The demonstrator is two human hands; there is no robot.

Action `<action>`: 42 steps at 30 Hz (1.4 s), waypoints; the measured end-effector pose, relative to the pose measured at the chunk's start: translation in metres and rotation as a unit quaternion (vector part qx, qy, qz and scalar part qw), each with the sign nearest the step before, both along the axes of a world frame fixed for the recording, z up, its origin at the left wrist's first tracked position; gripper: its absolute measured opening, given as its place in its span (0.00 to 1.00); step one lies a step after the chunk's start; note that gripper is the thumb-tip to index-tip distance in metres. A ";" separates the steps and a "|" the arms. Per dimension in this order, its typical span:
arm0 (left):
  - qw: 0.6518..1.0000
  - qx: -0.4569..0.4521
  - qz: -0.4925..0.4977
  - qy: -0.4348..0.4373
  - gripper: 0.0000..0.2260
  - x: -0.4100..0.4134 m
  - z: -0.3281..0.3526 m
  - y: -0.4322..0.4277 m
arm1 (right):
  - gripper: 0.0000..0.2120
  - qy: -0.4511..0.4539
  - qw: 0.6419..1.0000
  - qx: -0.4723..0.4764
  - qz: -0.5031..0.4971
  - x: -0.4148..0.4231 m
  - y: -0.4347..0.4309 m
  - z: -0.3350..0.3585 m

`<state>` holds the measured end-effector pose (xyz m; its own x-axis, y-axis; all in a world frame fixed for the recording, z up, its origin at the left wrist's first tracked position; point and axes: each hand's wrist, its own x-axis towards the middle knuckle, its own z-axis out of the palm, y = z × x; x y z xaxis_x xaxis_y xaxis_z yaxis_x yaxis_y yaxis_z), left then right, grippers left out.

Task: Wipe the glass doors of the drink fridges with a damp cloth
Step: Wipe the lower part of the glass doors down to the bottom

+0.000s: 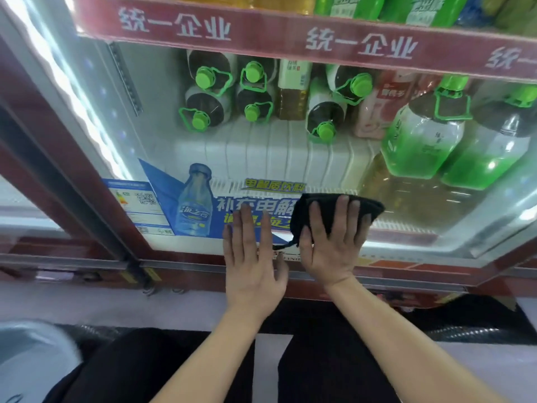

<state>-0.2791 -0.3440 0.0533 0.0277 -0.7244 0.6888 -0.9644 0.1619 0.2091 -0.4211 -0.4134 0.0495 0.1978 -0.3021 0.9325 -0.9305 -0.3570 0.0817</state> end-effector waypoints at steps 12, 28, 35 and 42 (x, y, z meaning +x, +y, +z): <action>0.997 0.032 0.072 0.010 0.41 0.075 0.004 0.009 | 0.37 0.242 0.967 0.051 0.053 -0.014 0.013 -0.023; 0.999 0.015 0.041 -0.028 0.44 0.091 -0.002 0.004 | 0.30 -0.055 0.998 -0.014 -0.008 0.076 0.003 0.049; 0.999 -0.014 0.018 -0.022 0.43 0.109 0.001 0.014 | 0.30 0.025 1.000 -0.007 0.011 0.097 0.005 0.003; 0.998 0.020 0.064 -0.021 0.42 0.143 -0.001 0.016 | 0.36 0.221 0.970 0.081 0.052 0.084 0.020 -0.051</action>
